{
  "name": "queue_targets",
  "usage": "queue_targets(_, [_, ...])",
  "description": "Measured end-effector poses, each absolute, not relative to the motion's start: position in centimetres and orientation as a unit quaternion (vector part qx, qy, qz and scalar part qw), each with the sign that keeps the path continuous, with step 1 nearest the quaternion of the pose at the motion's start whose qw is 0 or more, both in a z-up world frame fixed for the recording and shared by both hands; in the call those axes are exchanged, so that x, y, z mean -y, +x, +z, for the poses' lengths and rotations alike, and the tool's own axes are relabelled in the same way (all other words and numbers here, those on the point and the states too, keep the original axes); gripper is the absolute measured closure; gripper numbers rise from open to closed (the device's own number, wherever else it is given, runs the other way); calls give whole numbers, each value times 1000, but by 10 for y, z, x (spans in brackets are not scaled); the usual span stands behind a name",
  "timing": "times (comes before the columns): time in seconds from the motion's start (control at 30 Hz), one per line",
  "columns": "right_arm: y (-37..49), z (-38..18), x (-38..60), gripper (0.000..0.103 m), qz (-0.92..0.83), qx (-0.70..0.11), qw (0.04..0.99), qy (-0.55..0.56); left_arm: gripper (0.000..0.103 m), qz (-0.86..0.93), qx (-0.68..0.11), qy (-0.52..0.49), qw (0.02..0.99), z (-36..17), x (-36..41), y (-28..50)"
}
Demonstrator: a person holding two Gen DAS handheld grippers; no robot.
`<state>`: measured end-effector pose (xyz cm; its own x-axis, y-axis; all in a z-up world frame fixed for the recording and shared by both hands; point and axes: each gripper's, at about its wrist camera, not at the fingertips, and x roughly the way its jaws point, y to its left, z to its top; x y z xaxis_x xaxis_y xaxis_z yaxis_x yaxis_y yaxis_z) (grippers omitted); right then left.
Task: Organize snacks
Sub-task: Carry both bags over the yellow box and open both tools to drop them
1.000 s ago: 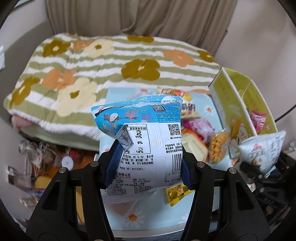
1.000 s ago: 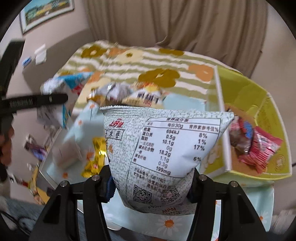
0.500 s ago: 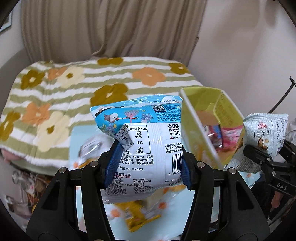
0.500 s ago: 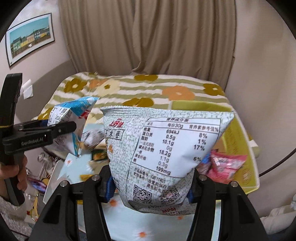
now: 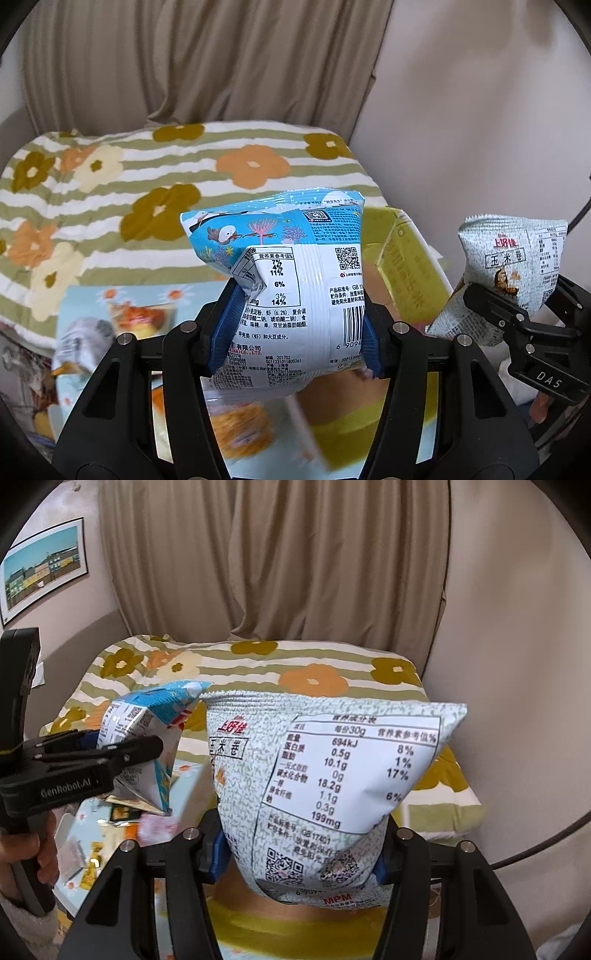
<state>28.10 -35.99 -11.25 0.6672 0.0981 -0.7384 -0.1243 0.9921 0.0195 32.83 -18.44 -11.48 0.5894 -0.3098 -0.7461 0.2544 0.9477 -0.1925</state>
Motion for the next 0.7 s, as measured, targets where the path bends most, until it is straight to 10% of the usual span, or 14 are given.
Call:
queue_targets(0.53, [337,-150,400,49,29,-452,890,45,47,-187,-503,21,844,-192,258,416])
queue_targets(0.7, [341,-152,405,49,21,-457,887,56,6,-189,-508,37,840,-198,265,422])
